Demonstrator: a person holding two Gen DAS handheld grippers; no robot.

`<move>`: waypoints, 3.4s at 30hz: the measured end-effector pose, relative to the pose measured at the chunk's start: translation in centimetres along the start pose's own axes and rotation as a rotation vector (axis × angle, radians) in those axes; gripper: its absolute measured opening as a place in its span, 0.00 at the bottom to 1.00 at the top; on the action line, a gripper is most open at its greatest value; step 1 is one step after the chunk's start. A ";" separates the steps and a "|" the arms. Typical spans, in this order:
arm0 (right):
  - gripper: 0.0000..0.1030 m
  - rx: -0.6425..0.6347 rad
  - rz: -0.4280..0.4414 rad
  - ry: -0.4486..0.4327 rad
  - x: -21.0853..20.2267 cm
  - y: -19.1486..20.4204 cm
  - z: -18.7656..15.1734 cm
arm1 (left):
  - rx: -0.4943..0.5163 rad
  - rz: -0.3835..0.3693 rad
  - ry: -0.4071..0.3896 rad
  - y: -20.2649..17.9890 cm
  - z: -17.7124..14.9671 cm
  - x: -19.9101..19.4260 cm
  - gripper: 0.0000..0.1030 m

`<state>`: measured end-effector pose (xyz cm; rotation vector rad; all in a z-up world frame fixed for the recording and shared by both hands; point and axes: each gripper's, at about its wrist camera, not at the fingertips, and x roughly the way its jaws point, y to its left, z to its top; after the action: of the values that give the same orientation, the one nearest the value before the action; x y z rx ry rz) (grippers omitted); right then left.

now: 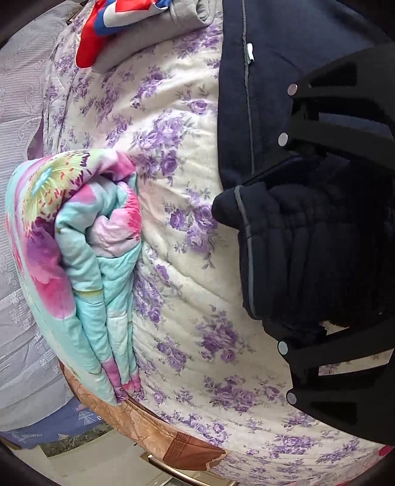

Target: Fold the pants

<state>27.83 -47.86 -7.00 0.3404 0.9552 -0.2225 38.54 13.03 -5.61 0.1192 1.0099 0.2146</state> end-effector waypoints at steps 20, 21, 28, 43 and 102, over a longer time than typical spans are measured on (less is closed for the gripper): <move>0.75 -0.192 0.180 -0.181 -17.2 1.4 -11.8 | -0.089 -0.312 -0.031 9.7 -5.1 -13.4 0.69; 0.76 -0.206 0.196 -0.176 -18.0 1.2 -13.6 | -0.077 -0.301 -0.021 10.3 -6.8 -14.1 0.69; 0.77 -0.168 0.233 -0.185 -22.4 -1.8 -22.1 | -0.164 -0.345 0.131 13.5 -18.1 -12.1 0.69; 0.77 -0.047 0.166 -0.196 -28.5 -11.1 -32.3 | -0.373 -0.440 -0.068 11.2 -22.2 -15.0 0.16; 0.07 -0.230 0.327 -0.139 -31.5 -3.2 -14.9 | -0.435 -0.454 -0.105 13.6 -25.9 -16.1 0.23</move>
<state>-2.20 -44.01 10.60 0.2608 0.7661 0.1603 6.57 22.46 -3.30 -0.4864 0.8411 0.0083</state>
